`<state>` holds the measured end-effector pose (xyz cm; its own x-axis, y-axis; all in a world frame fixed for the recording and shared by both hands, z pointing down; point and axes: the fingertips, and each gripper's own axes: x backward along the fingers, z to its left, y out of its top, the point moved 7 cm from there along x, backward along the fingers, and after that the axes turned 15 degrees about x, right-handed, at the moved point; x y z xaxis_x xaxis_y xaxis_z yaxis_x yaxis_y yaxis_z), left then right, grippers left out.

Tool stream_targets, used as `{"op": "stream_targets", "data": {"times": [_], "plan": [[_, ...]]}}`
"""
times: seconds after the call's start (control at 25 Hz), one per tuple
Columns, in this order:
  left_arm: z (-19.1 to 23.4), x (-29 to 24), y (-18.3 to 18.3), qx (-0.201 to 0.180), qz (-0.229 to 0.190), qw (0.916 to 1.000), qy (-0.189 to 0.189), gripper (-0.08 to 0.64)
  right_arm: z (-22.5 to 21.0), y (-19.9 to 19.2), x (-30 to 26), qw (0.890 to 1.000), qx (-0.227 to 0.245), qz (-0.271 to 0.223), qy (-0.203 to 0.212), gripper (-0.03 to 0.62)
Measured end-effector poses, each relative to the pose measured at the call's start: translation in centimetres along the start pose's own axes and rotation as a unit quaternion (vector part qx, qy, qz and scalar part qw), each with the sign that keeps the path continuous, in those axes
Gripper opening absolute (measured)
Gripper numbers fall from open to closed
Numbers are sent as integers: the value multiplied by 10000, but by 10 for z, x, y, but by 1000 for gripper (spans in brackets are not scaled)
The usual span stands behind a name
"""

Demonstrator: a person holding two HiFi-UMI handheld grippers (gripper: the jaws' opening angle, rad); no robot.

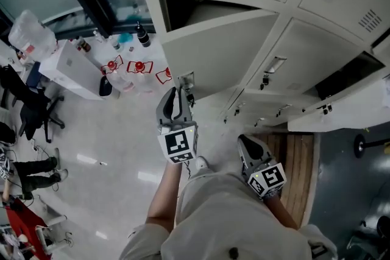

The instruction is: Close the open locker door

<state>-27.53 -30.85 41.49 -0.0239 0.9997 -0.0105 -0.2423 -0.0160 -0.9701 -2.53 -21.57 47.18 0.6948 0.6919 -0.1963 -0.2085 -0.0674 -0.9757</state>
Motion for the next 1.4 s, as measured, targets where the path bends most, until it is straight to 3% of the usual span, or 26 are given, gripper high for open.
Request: {"op": "stream_targets", "data": {"times": [0.44,1.0,1.4], "plan": [[24,-41,8,-94,124,9991,-404,55,3,4,-27,9996,-18,84,-265,34],[32,-75,10,103,283,9990,-344,54,-4,4,-39,9982,-2,212,-562,34],[34,-93,10,417,93,9990,-149,52,-8,2,-44,9969,-62,322,-721,34]]}}
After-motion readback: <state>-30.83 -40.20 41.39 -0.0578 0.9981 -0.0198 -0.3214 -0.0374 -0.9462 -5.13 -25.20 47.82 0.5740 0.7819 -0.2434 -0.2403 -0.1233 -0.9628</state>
